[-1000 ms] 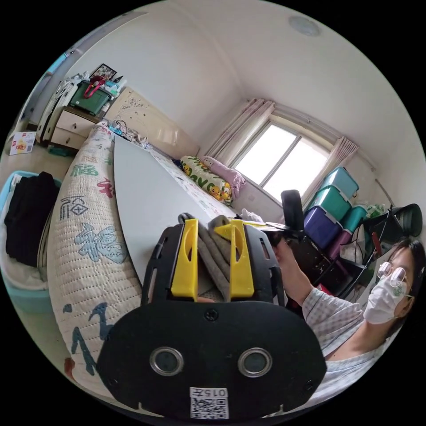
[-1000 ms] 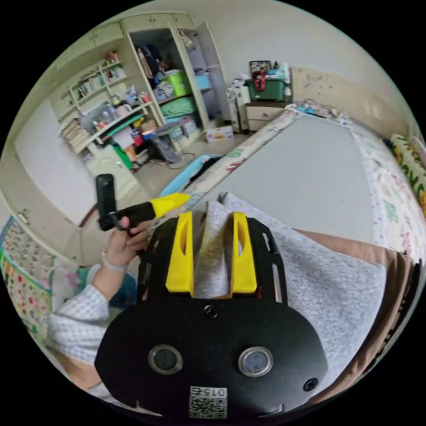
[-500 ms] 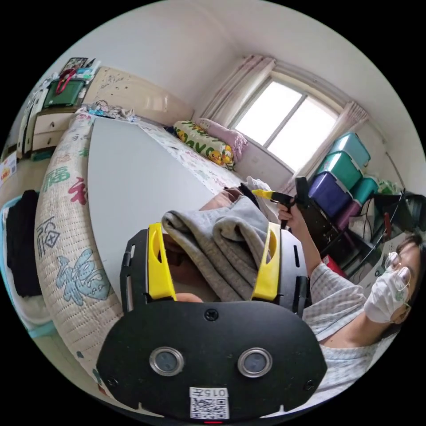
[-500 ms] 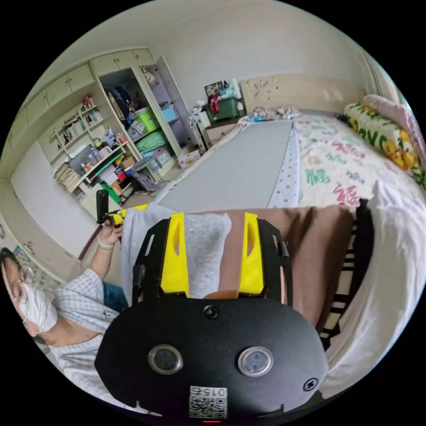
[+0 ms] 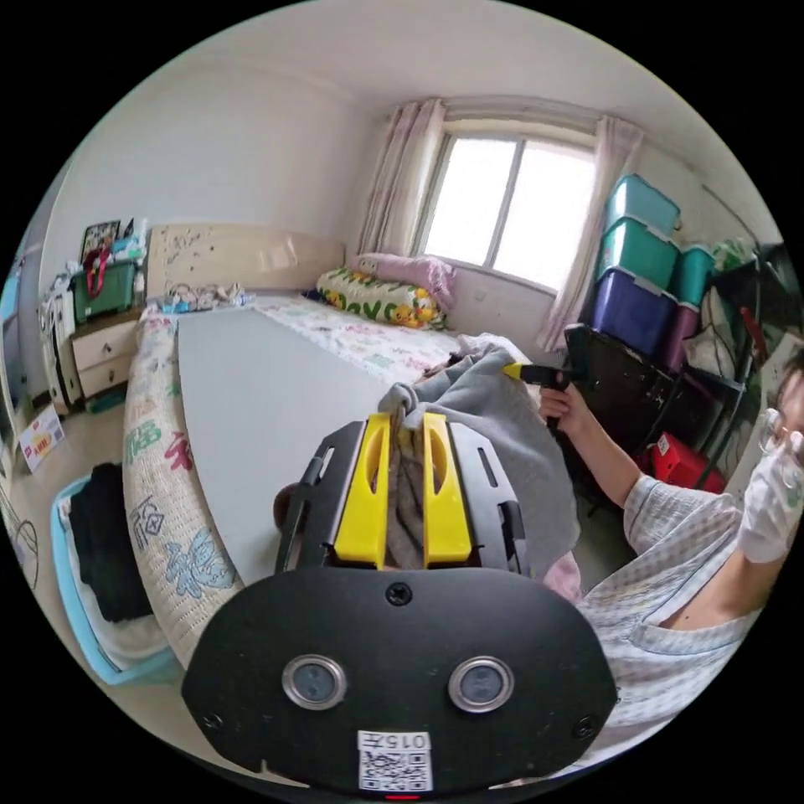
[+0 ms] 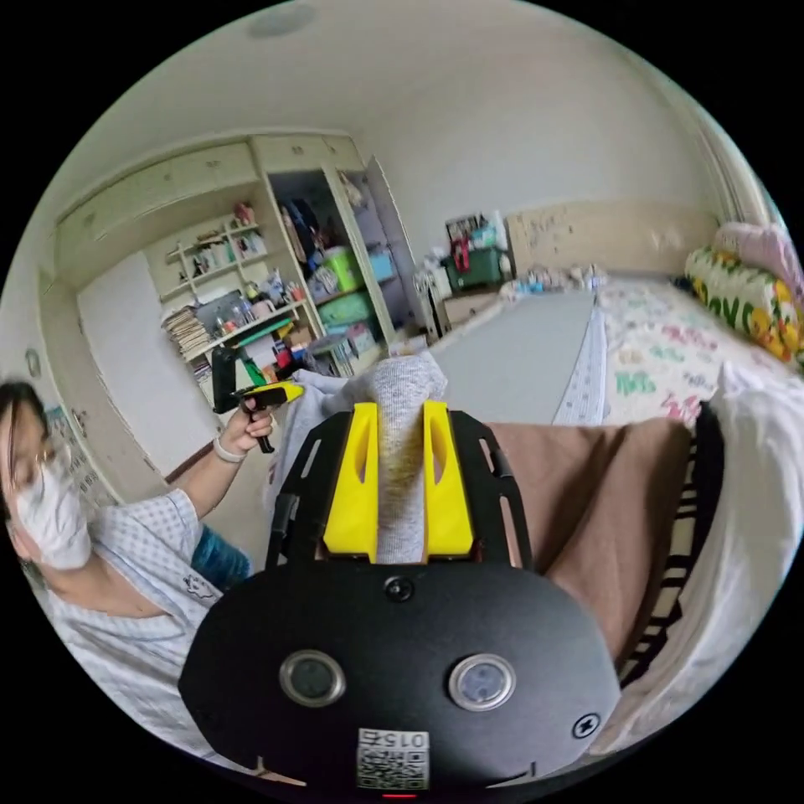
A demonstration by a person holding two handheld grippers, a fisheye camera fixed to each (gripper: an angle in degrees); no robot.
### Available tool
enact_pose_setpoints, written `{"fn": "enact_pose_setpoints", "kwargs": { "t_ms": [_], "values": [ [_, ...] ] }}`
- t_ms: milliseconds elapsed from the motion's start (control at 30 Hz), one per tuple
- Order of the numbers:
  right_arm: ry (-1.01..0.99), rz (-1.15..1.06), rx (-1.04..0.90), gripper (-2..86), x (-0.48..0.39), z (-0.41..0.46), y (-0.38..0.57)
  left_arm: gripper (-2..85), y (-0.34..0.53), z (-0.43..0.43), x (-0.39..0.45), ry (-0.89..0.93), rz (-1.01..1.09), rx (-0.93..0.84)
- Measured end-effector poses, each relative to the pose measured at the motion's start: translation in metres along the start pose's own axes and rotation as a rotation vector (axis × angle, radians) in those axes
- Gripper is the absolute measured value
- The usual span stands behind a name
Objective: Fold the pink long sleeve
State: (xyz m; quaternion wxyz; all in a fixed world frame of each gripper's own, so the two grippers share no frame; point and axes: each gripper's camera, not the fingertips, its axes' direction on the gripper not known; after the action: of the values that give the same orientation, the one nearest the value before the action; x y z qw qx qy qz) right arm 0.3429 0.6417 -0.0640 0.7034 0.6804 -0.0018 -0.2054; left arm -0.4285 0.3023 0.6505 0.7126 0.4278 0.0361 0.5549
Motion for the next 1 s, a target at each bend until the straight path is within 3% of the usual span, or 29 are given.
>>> {"fn": "enact_pose_setpoints", "kwargs": {
  "t_ms": [67, 267, 500, 633, 700, 800, 833, 867, 1000],
  "values": [
    [0.032, -0.134, 0.144, 8.4, -0.055, -0.052, 0.024, 6.2, -0.008, -0.034, 0.04, 0.052, 0.078, 0.11],
    [0.133, -0.305, 0.337, 8.4, -0.176, -0.153, 0.073, 5.8, -0.015, -0.108, 0.141, 0.187, 0.273, 0.317],
    [0.236, -0.172, 0.363, 8.4, -0.228, -0.2, 0.102, 5.7, -0.027, -0.111, 0.195, 0.357, 0.309, 0.353],
    [0.325, 0.079, 0.258, 8.5, -0.189, -0.174, 0.145, 5.8, 0.004, -0.03, 0.185, 0.416, 0.165, 0.219],
    [0.36, 0.22, 0.152, 8.6, -0.152, -0.146, 0.18, 5.9, 0.032, 0.026, 0.175, 0.403, 0.108, 0.081],
    [0.457, 0.479, -0.162, 8.7, -0.073, -0.074, 0.243, 6.0, 0.092, 0.132, 0.172, 0.274, 0.077, -0.249],
    [0.529, 0.506, -0.24, 8.6, -0.056, -0.048, 0.266, 6.1, 0.114, 0.155, 0.175, 0.239, 0.068, -0.29],
    [0.59, 0.449, -0.199, 8.7, -0.057, -0.038, 0.276, 6.2, 0.125, 0.155, 0.177, 0.233, 0.06, -0.251],
    [0.572, 0.395, -0.172, 10.0, -0.058, -0.042, 0.257, 6.6, 0.119, 0.133, 0.189, 0.179, 0.066, -0.251]
  ]
}}
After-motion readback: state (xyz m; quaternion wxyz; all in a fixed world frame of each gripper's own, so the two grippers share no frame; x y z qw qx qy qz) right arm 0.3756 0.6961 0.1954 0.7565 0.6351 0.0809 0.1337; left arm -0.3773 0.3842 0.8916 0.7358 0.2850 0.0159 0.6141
